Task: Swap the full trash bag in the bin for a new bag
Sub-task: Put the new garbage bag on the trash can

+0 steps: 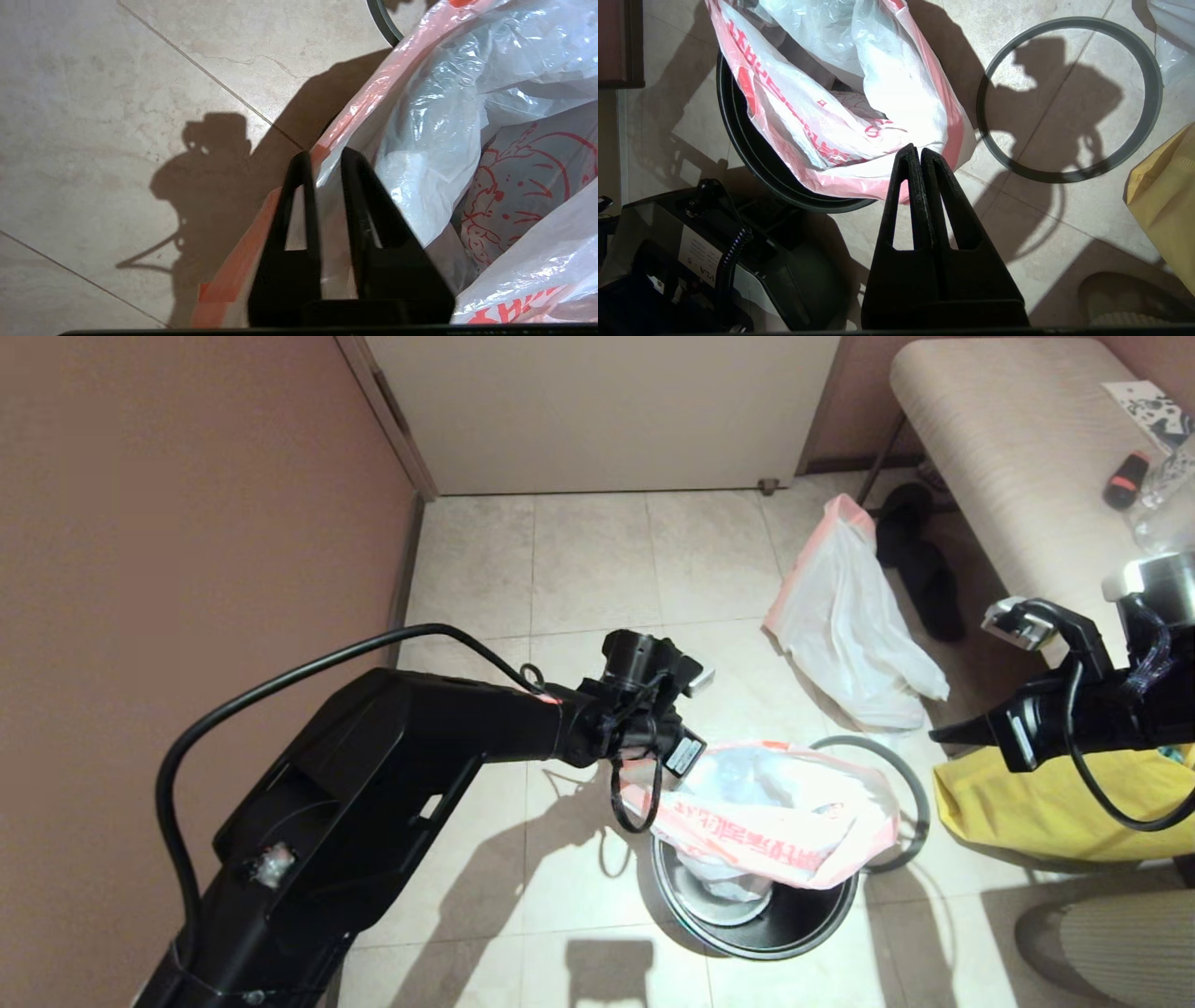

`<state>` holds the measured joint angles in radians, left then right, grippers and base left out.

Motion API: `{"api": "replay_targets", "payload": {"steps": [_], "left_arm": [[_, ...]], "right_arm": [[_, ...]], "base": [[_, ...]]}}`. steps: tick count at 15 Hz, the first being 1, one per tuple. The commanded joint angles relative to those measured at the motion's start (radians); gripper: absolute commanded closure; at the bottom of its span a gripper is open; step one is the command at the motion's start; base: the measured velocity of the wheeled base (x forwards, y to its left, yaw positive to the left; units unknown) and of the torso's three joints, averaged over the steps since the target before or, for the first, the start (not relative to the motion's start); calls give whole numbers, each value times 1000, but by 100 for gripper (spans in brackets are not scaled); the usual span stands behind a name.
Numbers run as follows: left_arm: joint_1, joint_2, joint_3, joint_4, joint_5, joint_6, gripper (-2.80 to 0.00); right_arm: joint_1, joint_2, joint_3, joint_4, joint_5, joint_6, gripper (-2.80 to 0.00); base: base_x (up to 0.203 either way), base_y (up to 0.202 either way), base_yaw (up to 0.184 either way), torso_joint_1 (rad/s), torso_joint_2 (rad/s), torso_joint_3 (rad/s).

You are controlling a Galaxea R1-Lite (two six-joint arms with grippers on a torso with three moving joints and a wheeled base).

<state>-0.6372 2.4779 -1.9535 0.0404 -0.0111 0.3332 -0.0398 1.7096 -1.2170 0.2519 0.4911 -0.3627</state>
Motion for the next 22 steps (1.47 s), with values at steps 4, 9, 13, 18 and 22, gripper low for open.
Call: {"api": "replay_targets", "payload": {"steps": [4, 9, 13, 18, 22], "left_arm": [[-15, -30, 7, -18, -9, -2, -280], [-9, -17, 26, -11, -46, -2, -280], [4, 35, 19, -13, -60, 5, -280], [19, 77, 18, -10, -61, 55, -280], [56, 105, 12, -22, -68, 65, 0]], "right_arm": [[0, -2, 5, 1, 3, -9, 0], [-28, -26, 10, 2, 34, -23, 0], [-37, -95, 11, 25, 101, -24, 0], [-42, -103, 11, 27, 121, -24, 0], [-42, -100, 11, 27, 121, -24, 0]], "base": [[0, 0, 0, 0, 0, 0], [0, 0, 0, 0, 0, 0], [0, 0, 0, 0, 0, 0], [0, 0, 0, 0, 0, 0], [0, 0, 0, 0, 0, 0]]}}
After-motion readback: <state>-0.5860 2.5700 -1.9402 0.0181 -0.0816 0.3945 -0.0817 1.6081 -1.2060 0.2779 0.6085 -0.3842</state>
